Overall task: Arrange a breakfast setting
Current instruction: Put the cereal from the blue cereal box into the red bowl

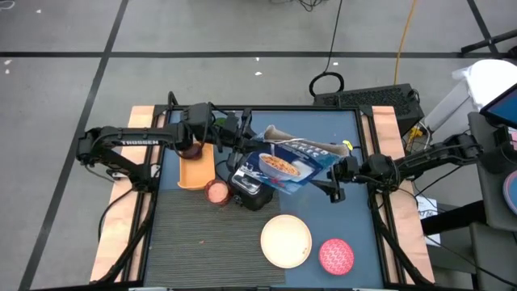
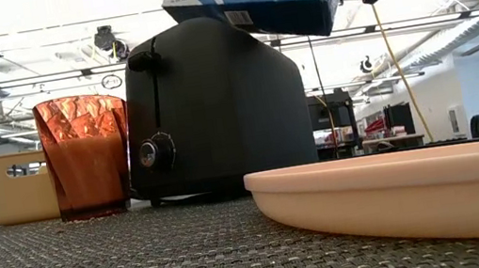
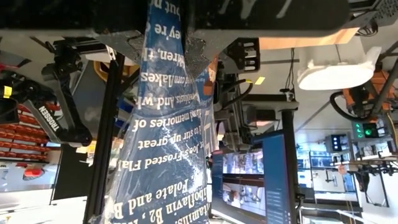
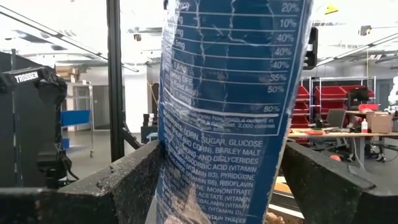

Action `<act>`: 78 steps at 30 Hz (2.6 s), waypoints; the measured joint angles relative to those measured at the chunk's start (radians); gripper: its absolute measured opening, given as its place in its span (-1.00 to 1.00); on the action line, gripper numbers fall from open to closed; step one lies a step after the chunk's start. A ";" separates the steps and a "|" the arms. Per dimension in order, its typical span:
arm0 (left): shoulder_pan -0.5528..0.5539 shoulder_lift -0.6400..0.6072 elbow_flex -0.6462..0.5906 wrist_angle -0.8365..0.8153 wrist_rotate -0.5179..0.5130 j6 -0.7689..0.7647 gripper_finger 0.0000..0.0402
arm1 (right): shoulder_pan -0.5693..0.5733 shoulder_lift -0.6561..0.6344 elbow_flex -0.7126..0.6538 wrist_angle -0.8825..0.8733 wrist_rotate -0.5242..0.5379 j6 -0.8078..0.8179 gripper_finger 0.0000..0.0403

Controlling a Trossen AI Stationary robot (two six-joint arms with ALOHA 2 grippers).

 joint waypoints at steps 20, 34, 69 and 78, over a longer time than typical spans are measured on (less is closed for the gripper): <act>0.000 0.000 0.000 -0.001 -0.002 -0.001 -0.88 | 0.000 0.000 0.000 0.005 0.000 -0.003 0.67; 0.001 0.000 0.000 0.003 -0.005 -0.001 -0.88 | 0.000 0.002 0.000 0.044 0.001 -0.001 0.96; -0.007 -0.004 0.000 0.008 -0.034 0.008 -0.88 | 0.000 0.224 0.119 0.202 0.061 0.002 -0.01; -0.006 -0.002 0.000 0.008 -0.003 -0.001 -0.66 | 0.000 0.224 0.119 0.202 0.053 0.000 -0.02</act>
